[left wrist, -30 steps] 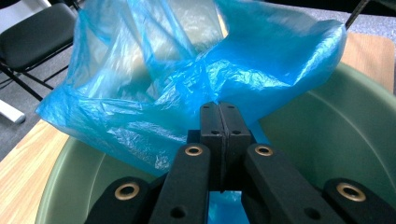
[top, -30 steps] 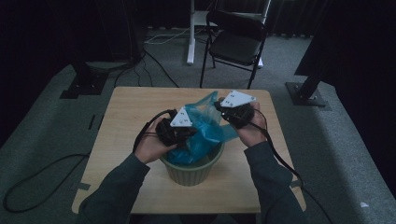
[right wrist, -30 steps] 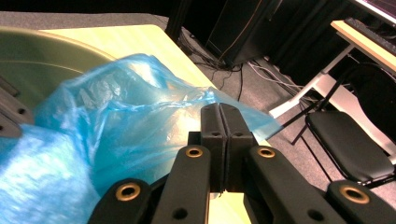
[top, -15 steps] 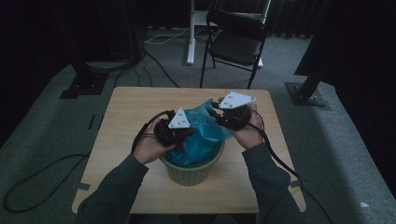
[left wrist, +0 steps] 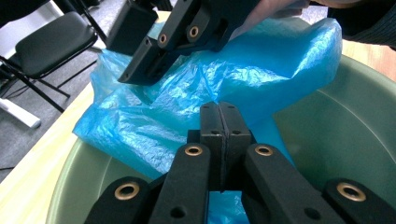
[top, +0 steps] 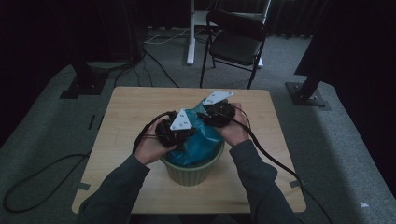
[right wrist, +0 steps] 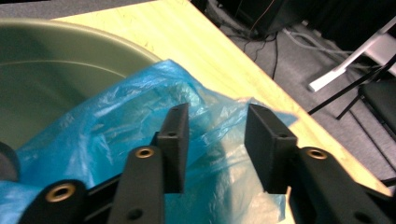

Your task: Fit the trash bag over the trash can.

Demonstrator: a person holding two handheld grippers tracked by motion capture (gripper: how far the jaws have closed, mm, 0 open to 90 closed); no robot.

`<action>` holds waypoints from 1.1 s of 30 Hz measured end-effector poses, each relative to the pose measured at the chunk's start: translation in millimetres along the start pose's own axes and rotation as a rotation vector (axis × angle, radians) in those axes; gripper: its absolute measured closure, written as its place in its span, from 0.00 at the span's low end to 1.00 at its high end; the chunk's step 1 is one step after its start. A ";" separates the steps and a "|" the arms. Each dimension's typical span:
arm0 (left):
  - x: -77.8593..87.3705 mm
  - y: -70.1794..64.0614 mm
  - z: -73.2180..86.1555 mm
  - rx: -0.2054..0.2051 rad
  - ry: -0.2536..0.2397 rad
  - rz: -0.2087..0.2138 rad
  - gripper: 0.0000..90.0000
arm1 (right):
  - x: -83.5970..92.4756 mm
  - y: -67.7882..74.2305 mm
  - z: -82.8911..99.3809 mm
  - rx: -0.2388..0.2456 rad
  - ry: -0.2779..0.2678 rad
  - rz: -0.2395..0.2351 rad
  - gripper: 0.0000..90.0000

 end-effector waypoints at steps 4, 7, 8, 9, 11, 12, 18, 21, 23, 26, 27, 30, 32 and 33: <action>3.0 2.4 2.8 0.008 -0.004 -0.008 1.00 | -0.2 -1.1 1.3 0.004 0.012 0.004 0.86; 5.9 4.2 5.0 0.016 -0.009 -0.018 1.00 | 3.7 -3.2 2.2 0.008 0.009 0.004 0.97; 7.0 4.7 5.8 0.017 -0.010 -0.019 1.00 | 5.3 -4.3 2.5 0.011 0.009 0.010 0.99; 7.7 4.9 6.6 0.019 -0.010 -0.019 1.00 | 7.4 -5.1 2.6 0.011 0.008 0.017 1.00; 9.2 5.4 8.5 0.019 -0.008 -0.023 1.00 | 8.9 -5.8 2.4 0.012 0.005 0.018 1.00; 10.6 5.7 11.2 0.022 -0.006 -0.029 1.00 | 12.1 -6.7 1.9 0.015 0.002 0.024 1.00; 16.6 8.2 21.2 0.033 0.005 -0.044 1.00 | 25.0 -12.2 2.1 0.040 0.007 0.056 1.00; 20.6 12.1 26.3 0.043 0.005 -0.058 1.00 | 30.5 -16.4 5.4 0.035 0.003 0.065 1.00; 24.3 14.4 30.0 0.048 0.007 -0.067 1.00 | 33.4 -20.4 10.3 0.015 0.001 0.069 1.00; 29.0 16.0 34.0 0.052 0.009 -0.076 1.00 | 37.2 -25.2 18.7 -0.009 0.002 0.071 1.00; 31.2 16.6 36.2 0.056 0.009 -0.081 1.00 | 38.1 -25.8 20.8 -0.013 0.003 0.072 1.00; 35.7 19.7 41.3 0.066 0.009 -0.096 1.00 | 41.4 -28.3 28.8 -0.023 0.010 0.075 1.00; 38.2 22.0 44.9 0.070 0.015 -0.106 1.00 | 43.4 -30.1 32.5 -0.029 0.010 0.079 1.00; 39.2 23.1 46.5 0.075 0.015 -0.109 1.00 | 44.7 -30.9 33.9 -0.034 0.010 0.080 1.00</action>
Point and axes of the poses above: each handheld gripper's, and its own axes: x roughly backward along the jaws, z roughly out of its underside, y roughly to its left, the point moved 4 cm from there along -x, roughly forward along the jaws, and after that the axes turned 4 degrees about -y, right-handed, at the moved point
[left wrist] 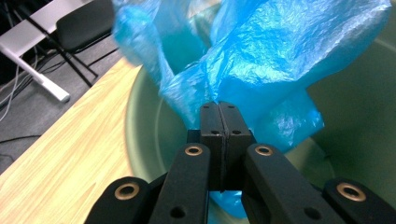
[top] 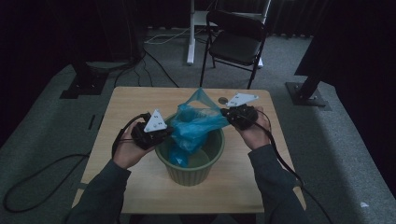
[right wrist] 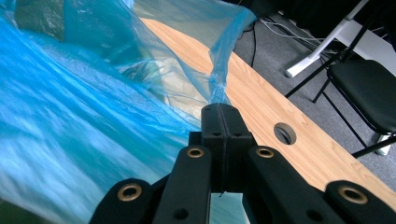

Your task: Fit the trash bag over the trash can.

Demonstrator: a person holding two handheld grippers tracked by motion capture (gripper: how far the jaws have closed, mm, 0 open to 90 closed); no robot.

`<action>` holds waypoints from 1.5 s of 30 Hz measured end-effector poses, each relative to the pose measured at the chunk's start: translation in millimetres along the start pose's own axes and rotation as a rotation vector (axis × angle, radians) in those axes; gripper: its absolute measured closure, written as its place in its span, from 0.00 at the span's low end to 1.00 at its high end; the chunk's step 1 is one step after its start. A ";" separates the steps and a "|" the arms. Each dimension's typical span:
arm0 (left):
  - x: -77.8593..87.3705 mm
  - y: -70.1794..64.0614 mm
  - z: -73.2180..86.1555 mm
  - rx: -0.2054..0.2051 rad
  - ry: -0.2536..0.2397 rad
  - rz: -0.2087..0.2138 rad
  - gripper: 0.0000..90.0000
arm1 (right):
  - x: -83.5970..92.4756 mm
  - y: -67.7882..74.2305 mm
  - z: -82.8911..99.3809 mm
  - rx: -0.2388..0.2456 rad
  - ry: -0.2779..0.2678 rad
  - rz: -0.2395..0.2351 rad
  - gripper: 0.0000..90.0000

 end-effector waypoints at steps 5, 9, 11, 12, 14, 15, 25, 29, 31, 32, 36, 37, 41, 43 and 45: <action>5.3 4.8 6.5 0.015 -0.001 -0.010 1.00 | 5.4 -4.4 3.2 -0.018 -0.009 0.014 1.00; 7.4 7.6 13.9 0.034 0.005 -0.016 1.00 | 9.3 -7.6 5.4 -0.036 -0.014 0.026 1.00; 8.3 8.6 15.6 0.041 -0.001 -0.009 0.99 | 9.6 -7.1 6.3 -0.040 -0.020 0.018 1.00; 9.1 9.0 15.5 0.044 -0.008 -0.008 0.99 | 9.3 -6.3 6.4 -0.038 -0.025 0.014 1.00; 11.3 10.6 14.0 0.053 -0.024 -0.018 0.92 | 8.8 -3.6 5.9 -0.028 -0.032 0.010 1.00; 12.7 11.3 13.1 0.058 -0.031 -0.017 0.88 | 8.3 -1.8 5.2 -0.023 -0.036 0.006 1.00; 16.5 20.9 3.9 0.122 -0.077 -0.035 0.76 | 6.4 6.2 -3.3 -0.002 -0.063 -0.009 1.00; 6.3 22.8 -6.6 0.144 -0.079 -0.027 0.73 | 4.9 7.6 -5.3 -0.001 -0.070 -0.013 1.00; -0.4 22.8 -11.7 0.150 -0.069 -0.031 0.71 | 4.2 7.7 -5.1 -0.001 -0.068 -0.013 1.00; -4.4 22.6 -14.2 0.157 -0.068 -0.031 0.71 | 4.1 7.7 -5.1 0.000 -0.068 -0.013 1.00; -22.9 22.4 -21.4 0.158 -0.030 -0.045 0.65 | 4.2 8.3 -5.8 0.001 -0.074 -0.017 1.00; -28.3 22.5 -22.6 0.156 -0.011 -0.064 0.64 | 4.4 8.4 -6.0 0.003 -0.074 -0.017 1.00; -42.8 23.7 -22.0 0.152 0.051 -0.125 0.63 | 5.6 8.8 -7.1 0.008 -0.078 -0.017 1.00; -45.1 23.3 -21.2 0.150 0.063 -0.148 0.72 | 6.3 8.7 -7.8 0.016 -0.079 -0.012 1.00; -44.4 23.9 -20.8 0.144 0.071 -0.167 0.83 | 7.0 8.0 -7.7 0.020 -0.077 -0.007 1.00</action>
Point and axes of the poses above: each handheld gripper's, and its own axes: x roughly backward along the jaws, z roughly out of its underside, y roughly to its left, the point moved 4 cm from there along -x, roughly forward along the jaws, and after that the axes turned 4 degrees about -y, right-handed, at the moved point
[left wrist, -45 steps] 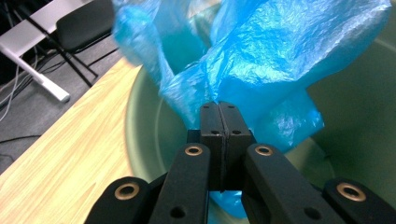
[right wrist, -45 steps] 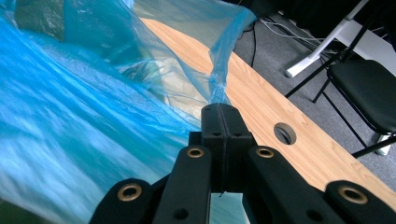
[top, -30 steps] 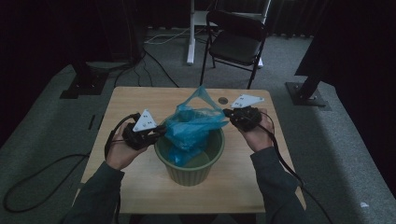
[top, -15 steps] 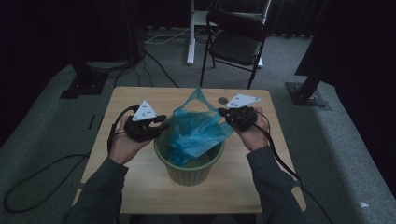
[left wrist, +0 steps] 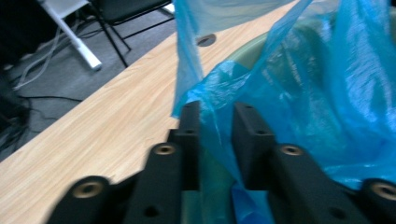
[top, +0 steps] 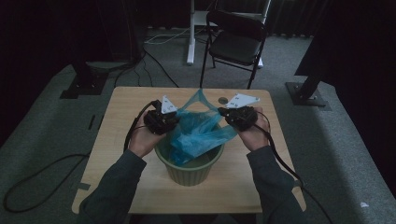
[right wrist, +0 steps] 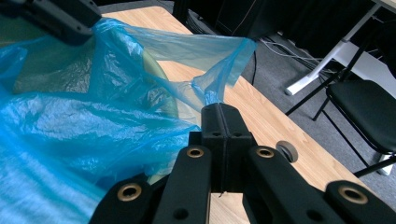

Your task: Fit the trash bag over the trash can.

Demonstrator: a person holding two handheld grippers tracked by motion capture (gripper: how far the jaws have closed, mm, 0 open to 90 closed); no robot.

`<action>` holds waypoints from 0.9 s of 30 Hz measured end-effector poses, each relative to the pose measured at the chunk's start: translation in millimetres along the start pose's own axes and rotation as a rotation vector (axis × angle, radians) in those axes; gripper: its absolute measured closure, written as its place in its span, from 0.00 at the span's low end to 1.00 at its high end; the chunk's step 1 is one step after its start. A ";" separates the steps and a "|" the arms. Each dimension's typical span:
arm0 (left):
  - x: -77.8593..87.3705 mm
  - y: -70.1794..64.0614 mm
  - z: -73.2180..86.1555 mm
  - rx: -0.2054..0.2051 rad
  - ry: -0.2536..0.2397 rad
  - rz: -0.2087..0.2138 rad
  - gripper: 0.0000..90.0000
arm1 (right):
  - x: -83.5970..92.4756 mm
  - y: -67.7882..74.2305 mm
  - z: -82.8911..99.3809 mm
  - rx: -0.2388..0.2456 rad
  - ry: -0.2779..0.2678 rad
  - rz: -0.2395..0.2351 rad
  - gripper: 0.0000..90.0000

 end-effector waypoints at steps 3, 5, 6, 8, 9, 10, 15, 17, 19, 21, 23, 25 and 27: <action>3.7 1.6 0.7 -0.006 -0.006 -0.005 0.93 | 1.1 -1.6 1.2 -0.001 0.006 0.009 1.00; 6.2 4.1 1.6 0.000 -0.016 -0.009 0.99 | 1.8 -2.7 2.3 -0.006 0.004 0.012 1.00; 6.2 4.1 1.6 0.000 -0.016 -0.009 0.99 | 1.9 -3.4 3.1 -0.009 0.006 0.014 1.00; 11.7 11.0 3.4 0.025 -0.034 -0.017 0.99 | 1.7 -3.8 4.0 -0.007 0.015 0.021 1.00; 13.8 13.6 4.2 0.035 -0.040 -0.022 1.00 | 1.5 -3.6 4.0 -0.007 0.016 0.022 1.00; 13.8 13.6 4.2 0.035 -0.040 -0.022 1.00 | 1.5 -3.6 4.0 -0.007 0.016 0.022 1.00; 22.3 31.5 15.4 0.087 -0.044 -0.054 1.00 | -3.0 -5.0 6.6 -0.006 0.042 0.034 1.00; 23.0 38.9 21.9 0.104 -0.036 -0.068 1.00 | -5.3 -5.2 8.1 -0.011 0.046 0.033 1.00; 23.6 44.6 27.5 0.123 -0.031 -0.074 1.00 | -7.9 -5.9 11.2 -0.016 0.053 0.034 1.00; 23.6 48.9 32.9 0.142 -0.027 -0.073 1.00 | -9.9 -6.9 14.9 -0.025 0.064 0.035 1.00; 23.3 50.6 35.7 0.148 -0.024 -0.073 1.00 | -10.6 -7.8 16.8 -0.029 0.070 0.035 1.00; 21.6 53.5 42.8 0.165 -0.015 -0.064 1.00 | -11.1 -9.8 22.8 -0.045 0.084 0.031 1.00; 20.1 55.4 47.9 0.182 -0.010 -0.060 1.00 | -11.7 -10.0 25.9 -0.046 0.089 0.026 1.00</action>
Point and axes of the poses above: each handheld gripper's, and its own axes: x roughly backward along the jaws, z roughly out of its underside, y roughly to its left, the point moved 4 cm from there along -x, roughly forward along the jaws, and after that the axes turned 4 degrees about -y, right-handed, at the moved point
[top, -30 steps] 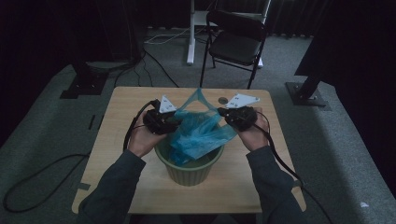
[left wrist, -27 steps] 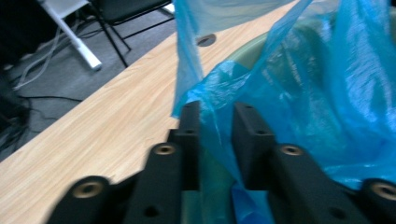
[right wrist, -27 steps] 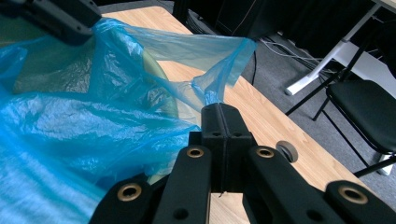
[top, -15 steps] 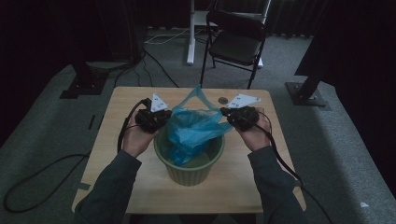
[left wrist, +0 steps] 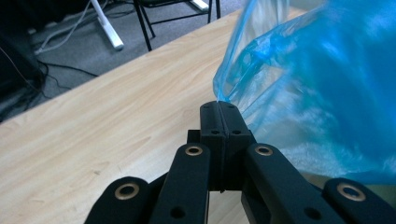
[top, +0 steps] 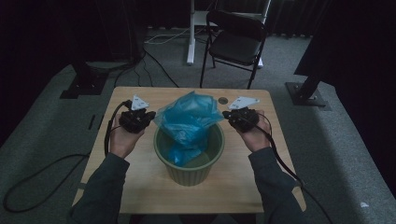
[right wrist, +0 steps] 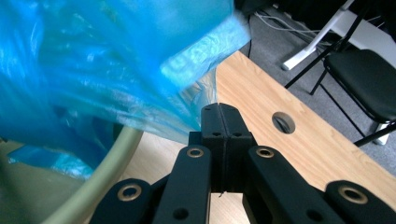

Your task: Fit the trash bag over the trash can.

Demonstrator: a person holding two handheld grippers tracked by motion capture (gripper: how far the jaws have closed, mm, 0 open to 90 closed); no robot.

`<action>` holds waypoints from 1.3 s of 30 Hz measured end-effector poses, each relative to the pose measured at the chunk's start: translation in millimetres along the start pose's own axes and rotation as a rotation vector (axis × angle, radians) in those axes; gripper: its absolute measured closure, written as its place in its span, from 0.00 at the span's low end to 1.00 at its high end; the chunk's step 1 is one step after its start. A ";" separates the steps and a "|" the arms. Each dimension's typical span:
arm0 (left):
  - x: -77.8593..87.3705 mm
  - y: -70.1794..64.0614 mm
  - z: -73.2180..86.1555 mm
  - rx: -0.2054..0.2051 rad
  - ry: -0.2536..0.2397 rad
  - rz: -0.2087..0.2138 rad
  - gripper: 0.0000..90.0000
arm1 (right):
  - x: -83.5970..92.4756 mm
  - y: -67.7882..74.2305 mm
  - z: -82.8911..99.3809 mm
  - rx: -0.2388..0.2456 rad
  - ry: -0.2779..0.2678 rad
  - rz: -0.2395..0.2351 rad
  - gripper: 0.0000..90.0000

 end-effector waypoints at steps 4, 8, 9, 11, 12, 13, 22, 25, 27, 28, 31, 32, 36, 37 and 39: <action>-2.5 0.9 8.3 0.019 0.009 0.018 1.00 | -1.8 2.8 7.6 0.005 0.020 -0.016 1.00; -2.8 -1.6 16.7 0.020 0.021 0.029 1.00 | -3.3 6.0 13.6 0.006 0.032 -0.028 1.00; -2.6 -2.4 21.2 0.031 0.018 0.040 1.00 | -3.8 8.1 17.4 0.005 0.038 -0.038 1.00; -2.7 -3.2 26.1 0.044 0.019 0.050 1.00 | -3.9 10.5 21.2 0.003 0.041 -0.051 1.00; -2.7 -3.2 26.1 0.044 0.019 0.050 1.00 | -3.4 11.9 23.0 -0.002 0.043 -0.055 1.00; -2.2 -3.5 28.5 0.051 0.020 0.061 1.00 | -3.4 11.9 23.0 -0.002 0.043 -0.055 1.00; 9.7 -4.1 38.0 0.075 0.003 0.082 0.99 | 6.7 15.4 34.2 -0.028 0.031 -0.096 1.00; 12.9 -2.4 38.3 0.093 -0.009 0.092 0.98 | 7.9 15.9 36.5 -0.030 0.040 -0.112 1.00; 14.6 -1.3 37.5 0.096 -0.021 0.085 0.91 | 9.0 14.9 34.8 -0.033 0.031 -0.110 0.99; 16.6 -0.8 36.1 0.096 -0.031 0.075 0.88 | 10.2 13.1 32.5 -0.041 0.016 -0.101 0.96; 24.9 0.0 27.7 0.095 -0.072 0.077 0.81 | 14.8 7.6 23.0 -0.072 -0.031 -0.097 0.90; 24.9 0.0 27.7 0.095 -0.072 0.077 0.80 | 16.3 6.3 19.5 -0.077 -0.044 -0.099 0.88; 29.0 2.5 20.1 0.126 -0.107 0.098 0.74 | 20.0 5.2 6.0 -0.088 -0.084 -0.113 0.82; 29.9 4.1 16.9 0.154 -0.129 0.138 0.73 | 19.8 5.5 2.8 -0.088 -0.094 -0.117 0.81; 29.4 3.6 13.5 0.168 -0.148 0.177 0.71 | 17.6 7.0 -3.0 -0.095 -0.104 -0.141 0.79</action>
Point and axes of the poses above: each handheld gripper's, and its own axes: x roughly backward along the jaws, z roughly out of its underside, y roughly to its left, the point moved 4 cm from there along -x, roughly forward along the jaws, and after that the axes turned 4 degrees about -y, right-handed, at the moved point
